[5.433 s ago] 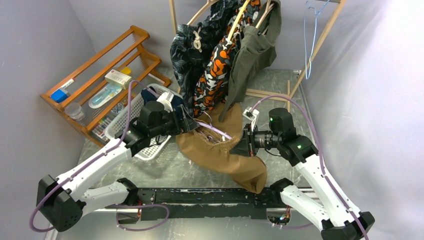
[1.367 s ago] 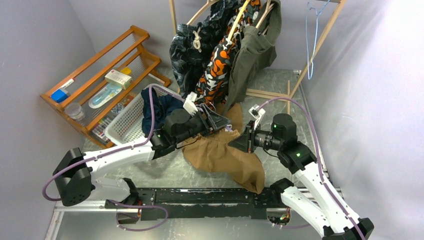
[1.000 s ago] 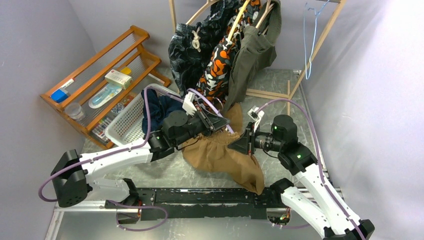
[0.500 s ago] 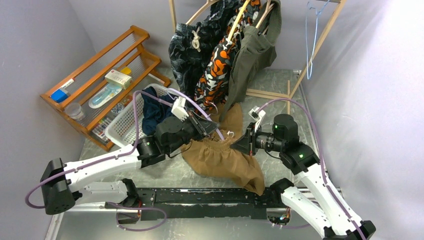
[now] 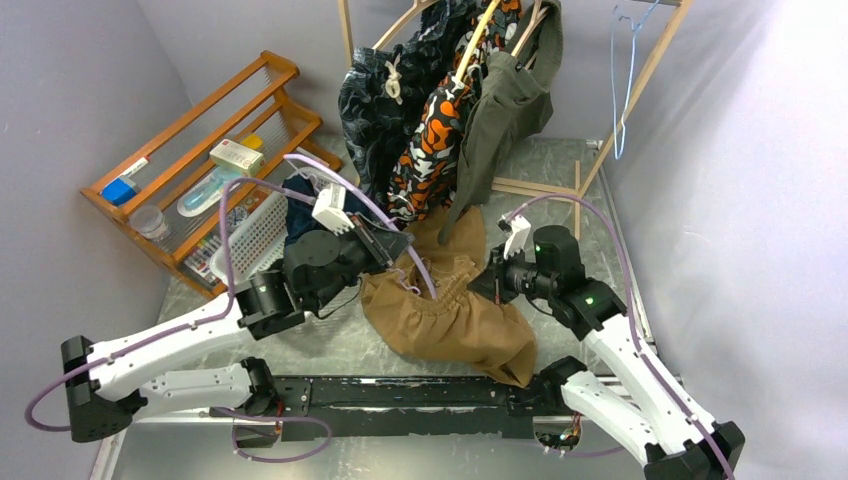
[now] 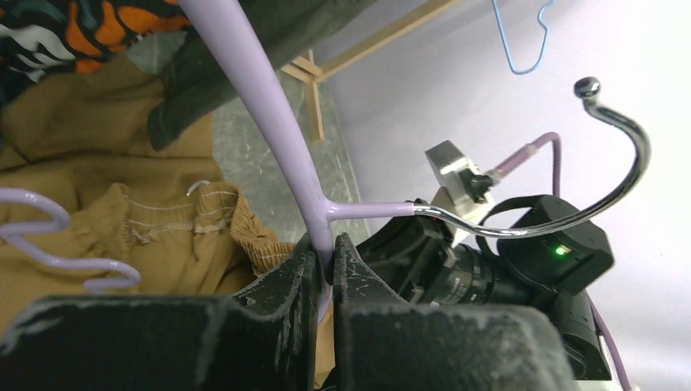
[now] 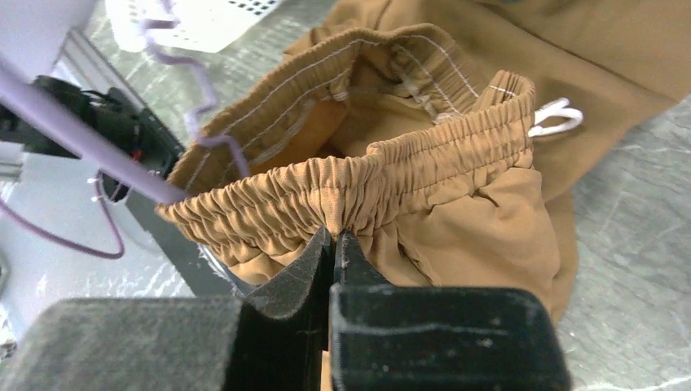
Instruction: Remove the shorts from the hanger
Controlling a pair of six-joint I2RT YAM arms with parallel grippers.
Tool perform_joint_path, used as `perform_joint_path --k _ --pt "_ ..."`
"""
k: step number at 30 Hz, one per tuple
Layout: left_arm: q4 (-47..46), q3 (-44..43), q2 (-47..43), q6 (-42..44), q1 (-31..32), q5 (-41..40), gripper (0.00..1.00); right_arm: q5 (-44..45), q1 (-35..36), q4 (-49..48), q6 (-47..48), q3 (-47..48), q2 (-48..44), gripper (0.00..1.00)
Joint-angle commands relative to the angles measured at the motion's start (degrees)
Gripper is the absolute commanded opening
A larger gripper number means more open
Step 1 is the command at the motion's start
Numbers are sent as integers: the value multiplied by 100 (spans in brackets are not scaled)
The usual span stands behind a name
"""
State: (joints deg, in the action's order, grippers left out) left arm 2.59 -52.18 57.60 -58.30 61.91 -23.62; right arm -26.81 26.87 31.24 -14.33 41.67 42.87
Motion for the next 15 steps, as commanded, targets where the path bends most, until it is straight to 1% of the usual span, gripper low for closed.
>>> perform_joint_path --k 1,4,9,11,13,15 --pt "646 -432 -449 439 59 -587 7 390 2 -160 281 282 341 0" --pt "1107 -509 -664 400 60 -901 7 122 2 -369 386 750 807 0" --pt "1718 -556 -1011 275 67 -1369 7 53 10 -470 882 2373 1792 0" --pt "1875 -477 -1164 220 60 -1540 7 -132 23 -498 930 2947 2083 0" --pt "2001 -387 -1318 105 61 -1692 7 -296 29 -664 906 3125 2164 0" --pt "2009 -304 -1451 78 63 -1752 7 -381 36 -873 839 2803 2033 0"
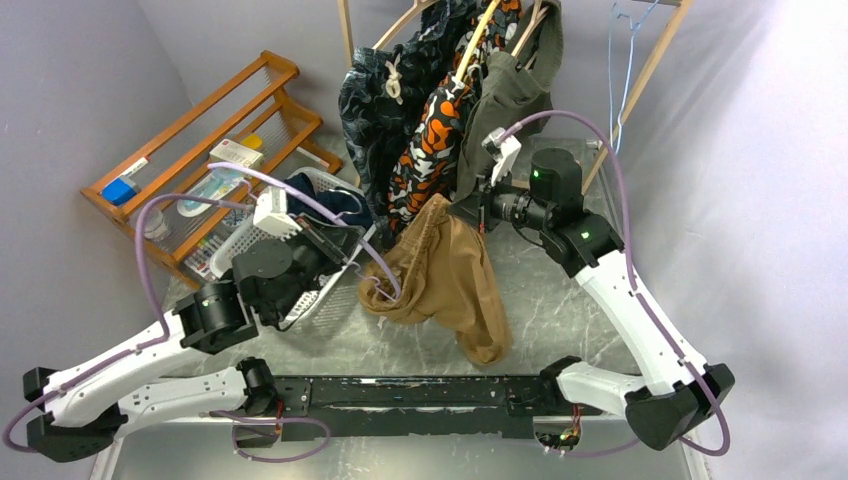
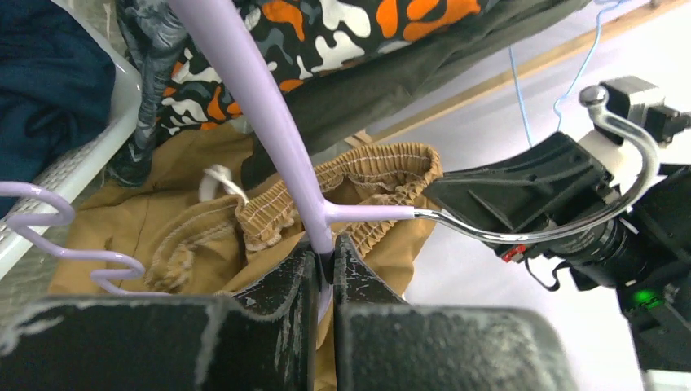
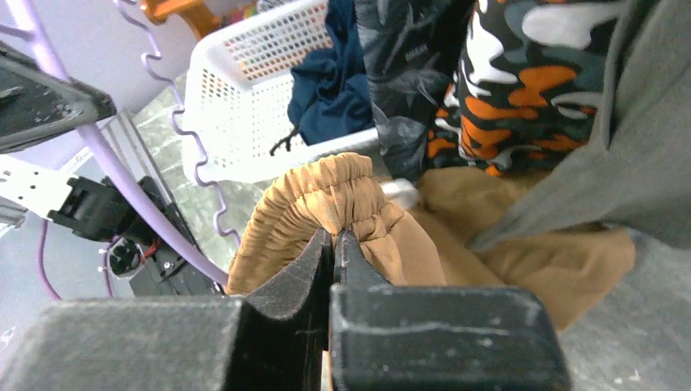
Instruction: Remove the shorts from the hanger
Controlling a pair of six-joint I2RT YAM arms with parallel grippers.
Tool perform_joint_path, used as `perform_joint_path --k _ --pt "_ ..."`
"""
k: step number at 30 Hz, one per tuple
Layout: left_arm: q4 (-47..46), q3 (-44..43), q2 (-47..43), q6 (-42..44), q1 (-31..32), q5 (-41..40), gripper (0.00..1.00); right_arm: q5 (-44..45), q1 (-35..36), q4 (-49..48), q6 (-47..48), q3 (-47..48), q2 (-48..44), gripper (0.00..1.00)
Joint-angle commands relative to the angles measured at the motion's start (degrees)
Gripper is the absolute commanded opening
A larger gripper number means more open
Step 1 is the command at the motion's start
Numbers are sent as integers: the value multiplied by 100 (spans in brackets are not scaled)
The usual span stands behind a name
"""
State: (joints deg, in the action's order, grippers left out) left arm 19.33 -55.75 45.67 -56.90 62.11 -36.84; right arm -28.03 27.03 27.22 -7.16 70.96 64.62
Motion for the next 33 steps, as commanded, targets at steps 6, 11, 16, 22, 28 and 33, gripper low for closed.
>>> perform_joint_path --k 6,11,16,22,28,33 --pt "330 69 -344 23 39 -467 7 574 39 3 -473 -2757 -1075 0" --pt "498 -103 -181 45 38 -597 7 1214 433 142 -1514 -3118 -1732 0" --pt "80 -136 -101 370 39 -368 7 2209 435 1099 -1645 -2119 -1016 31" --pt "-194 -160 7 570 38 131 7 2468 443 1482 -1246 -1564 -983 55" --pt "-442 -176 132 376 38 542 7 986 444 29 -1047 -2244 -2373 71" --pt "-1115 202 62 -140 38 980 7 -926 444 -2013 -1243 -3278 -3114 72"
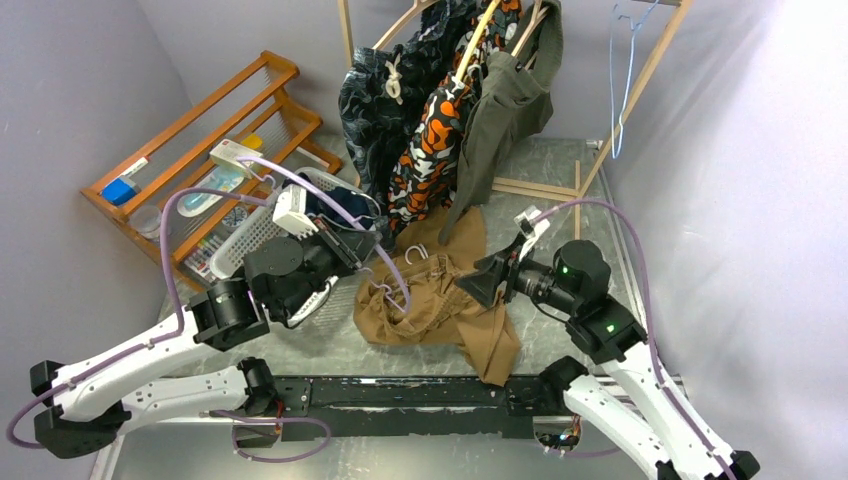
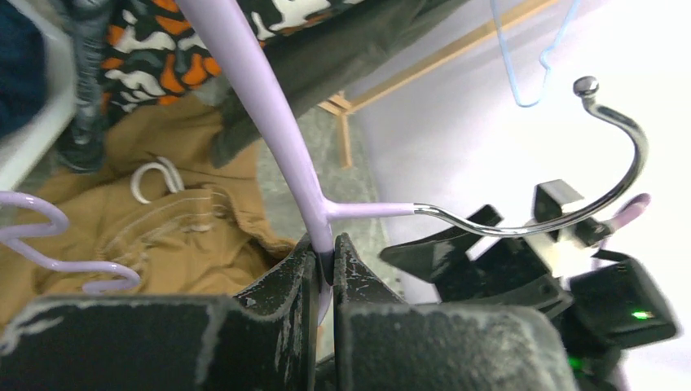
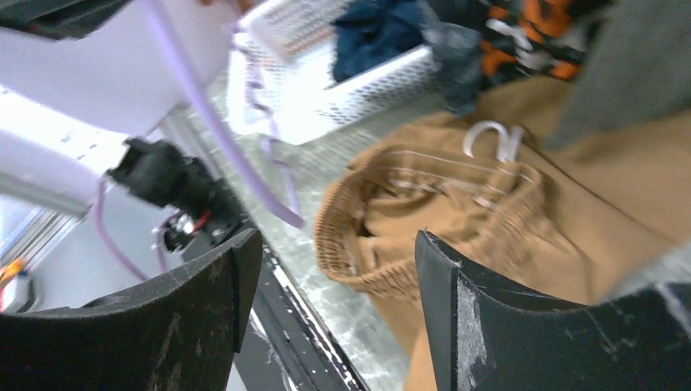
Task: Remove the shorts from the hanger
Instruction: Remove the shorts from the hanger, then place the hanger on the clothes rod.
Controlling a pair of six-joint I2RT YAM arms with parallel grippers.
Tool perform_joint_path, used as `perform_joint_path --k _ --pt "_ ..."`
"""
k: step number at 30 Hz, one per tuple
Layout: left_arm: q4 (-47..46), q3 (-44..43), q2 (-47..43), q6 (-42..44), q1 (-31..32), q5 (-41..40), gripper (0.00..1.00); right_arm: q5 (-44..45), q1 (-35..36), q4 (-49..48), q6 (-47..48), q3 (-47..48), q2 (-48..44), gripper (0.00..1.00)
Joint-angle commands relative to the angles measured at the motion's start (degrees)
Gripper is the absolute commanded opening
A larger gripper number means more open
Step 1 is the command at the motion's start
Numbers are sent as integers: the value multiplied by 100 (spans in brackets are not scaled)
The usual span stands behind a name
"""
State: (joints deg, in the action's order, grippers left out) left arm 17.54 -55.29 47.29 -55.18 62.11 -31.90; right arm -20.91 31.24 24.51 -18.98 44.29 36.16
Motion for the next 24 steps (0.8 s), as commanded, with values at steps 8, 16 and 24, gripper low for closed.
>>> perform_joint_path --k 8,16,24 --pt "-1677 142 449 -446 38 1556 7 -2791 22 -2567 -802 -836 50 70" --pt "-2226 43 881 -244 38 2161 7 -3260 30 -2127 -1147 -734 679 62" --pt "-2432 152 877 -241 38 2363 7 -3974 31 -2755 -1758 -1057 728 47"
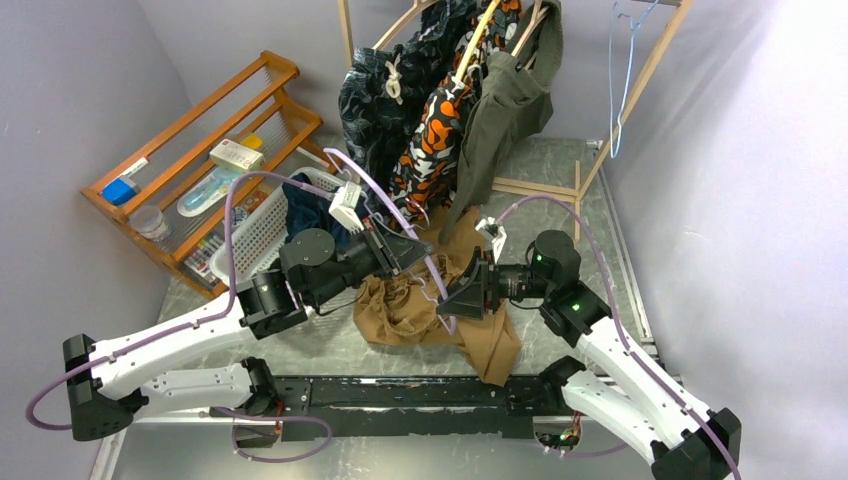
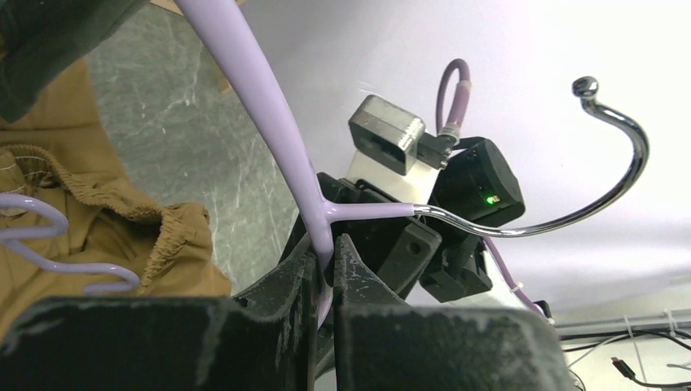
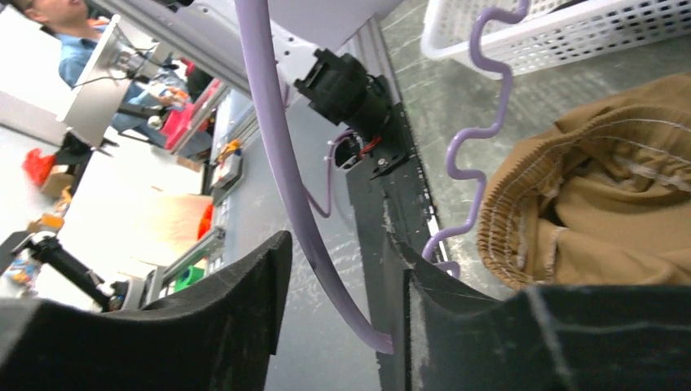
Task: Remove the shorts from the hanger
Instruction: Place the hanger on the clothes rod.
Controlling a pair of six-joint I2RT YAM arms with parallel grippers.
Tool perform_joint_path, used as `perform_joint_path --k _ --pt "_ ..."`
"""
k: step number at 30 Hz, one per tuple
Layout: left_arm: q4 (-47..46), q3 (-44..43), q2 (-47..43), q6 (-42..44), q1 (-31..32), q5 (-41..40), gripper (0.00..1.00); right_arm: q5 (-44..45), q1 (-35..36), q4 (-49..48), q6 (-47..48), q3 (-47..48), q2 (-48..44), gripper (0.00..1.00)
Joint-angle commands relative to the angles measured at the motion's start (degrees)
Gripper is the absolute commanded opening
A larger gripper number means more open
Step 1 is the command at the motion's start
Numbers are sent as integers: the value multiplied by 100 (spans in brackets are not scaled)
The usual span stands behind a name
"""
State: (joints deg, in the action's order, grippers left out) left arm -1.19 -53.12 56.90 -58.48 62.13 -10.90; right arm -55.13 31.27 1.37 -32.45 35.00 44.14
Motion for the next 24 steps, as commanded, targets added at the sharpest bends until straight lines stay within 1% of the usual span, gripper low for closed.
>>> perform_joint_path --k 1,3,4,7,9,10,11,13,14,15,16,21,24 --pt "-516 -61 -122 86 36 201 7 -630 30 -505 -493 -159 -72 44" --pt "-459 -35 -223 95 36 88 7 -798 29 -622 -629 -258 -81 38" --pt "-471 -6 -280 120 36 47 7 -852 29 -642 -688 -298 -81 33" --pt "-500 71 -404 164 36 -21 7 -939 29 -833 -886 -409 -108 14" --pt "-398 74 -424 158 36 -63 7 -924 29 -1031 -1071 -468 -202 3" --pt "-351 77 -429 140 36 -76 7 -893 33 -1127 -1166 -504 -250 0" --pt "-327 94 -438 123 36 -75 10 -816 27 -1098 -1202 -511 -308 0" --pt "-331 148 -437 110 34 -31 23 -723 28 -982 -1251 -506 -384 0" --pt "-321 167 -426 116 36 -1 34 -689 29 -862 -1270 -511 -414 0" --pt "-287 169 -408 125 35 26 47 -627 28 -674 -1258 -488 -449 0" --pt "-214 158 -394 131 36 48 54 -574 21 -465 -1255 -492 -488 0" --pt "-67 242 -449 217 32 302 78 -230 18 513 -1280 -537 -1134 0" --pt "-255 400 -526 327 36 590 85 153 22 1154 -1231 -372 -1671 0"
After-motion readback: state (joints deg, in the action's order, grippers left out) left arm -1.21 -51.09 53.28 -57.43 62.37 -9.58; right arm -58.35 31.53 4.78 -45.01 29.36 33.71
